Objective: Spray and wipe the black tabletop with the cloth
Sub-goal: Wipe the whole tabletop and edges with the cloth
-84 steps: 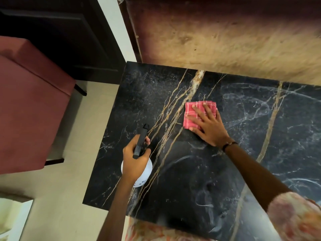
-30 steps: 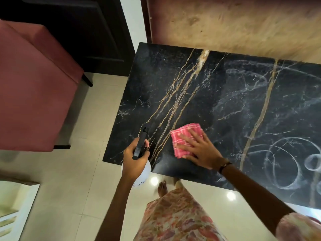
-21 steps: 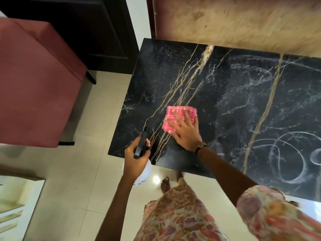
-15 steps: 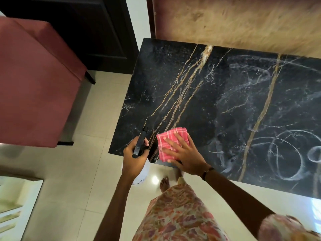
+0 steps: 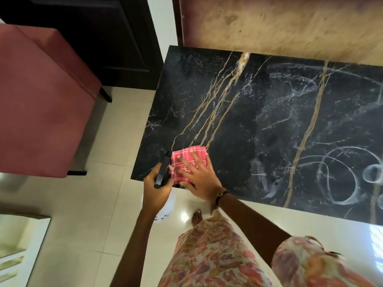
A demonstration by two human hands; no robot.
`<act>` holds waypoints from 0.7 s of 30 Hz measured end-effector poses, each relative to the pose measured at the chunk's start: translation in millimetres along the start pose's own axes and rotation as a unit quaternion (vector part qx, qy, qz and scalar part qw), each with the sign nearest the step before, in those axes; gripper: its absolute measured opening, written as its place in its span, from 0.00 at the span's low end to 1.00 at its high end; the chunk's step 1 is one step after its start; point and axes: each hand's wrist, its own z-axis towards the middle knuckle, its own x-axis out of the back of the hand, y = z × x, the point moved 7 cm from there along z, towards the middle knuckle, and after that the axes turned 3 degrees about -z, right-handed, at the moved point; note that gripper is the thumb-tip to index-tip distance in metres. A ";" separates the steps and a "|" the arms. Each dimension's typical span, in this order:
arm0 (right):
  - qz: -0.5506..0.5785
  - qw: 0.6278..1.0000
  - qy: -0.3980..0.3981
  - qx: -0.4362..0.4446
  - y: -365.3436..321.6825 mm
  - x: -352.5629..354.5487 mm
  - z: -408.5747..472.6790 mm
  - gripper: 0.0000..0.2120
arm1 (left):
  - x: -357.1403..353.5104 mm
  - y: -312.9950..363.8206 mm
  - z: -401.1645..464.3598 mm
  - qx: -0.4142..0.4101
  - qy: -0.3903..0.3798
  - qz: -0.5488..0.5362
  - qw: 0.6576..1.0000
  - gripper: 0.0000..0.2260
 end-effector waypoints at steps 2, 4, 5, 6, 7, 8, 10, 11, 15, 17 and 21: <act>-0.007 0.999 0.011 0.038 -11.7 -4.5 -14.4 0.23 | 1.0 -1.6 -2.3 0.009 0.001 -0.009 1.000 0.12; -0.033 0.997 0.018 0.063 -4.1 -6.5 -41.8 0.24 | 3.9 -4.0 -3.3 0.006 -0.001 -0.013 1.000 0.12; -0.047 0.997 0.022 0.064 6.8 -8.1 -58.0 0.24 | 5.7 -4.4 -4.3 0.003 -0.001 -0.011 1.000 0.12; -0.056 0.997 0.026 0.056 21.4 -9.0 -74.2 0.23 | 7.9 -5.2 -5.7 0.002 0.001 -0.009 1.000 0.12; -0.059 0.997 0.026 0.041 37.7 -8.2 -88.7 0.23 | 9.6 -5.6 -7.2 0.003 0.003 -0.009 1.000 0.12; -0.059 0.998 0.023 0.019 55.1 -6.7 -100.0 0.22 | 10.3 -5.7 -8.7 0.005 0.003 -0.011 1.000 0.12; -0.048 0.998 0.011 -0.035 84.0 -2.3 -107.2 0.23 | 11.4 -4.5 -12.8 0.006 0.001 -0.014 1.000 0.13; -0.038 0.997 0.004 -0.067 92.5 -0.1 -103.1 0.24 | 11.6 -3.6 -15.0 0.005 -0.001 -0.013 1.000 0.14; 0.019 0.983 0.002 -0.180 80.9 8.7 -59.6 0.25 | 7.7 -1.0 -21.3 -0.003 -0.011 -0.008 1.000 0.15; 0.020 0.988 0.002 -0.155 56.7 6.2 -43.1 0.25 | 2.3 1.9 -22.8 -0.012 -0.024 -0.004 1.000 0.15; -0.023 0.999 -0.001 -0.038 28.6 -10.5 -72.2 0.23 | -10.0 8.6 -24.2 -0.013 -0.037 -0.001 0.999 0.14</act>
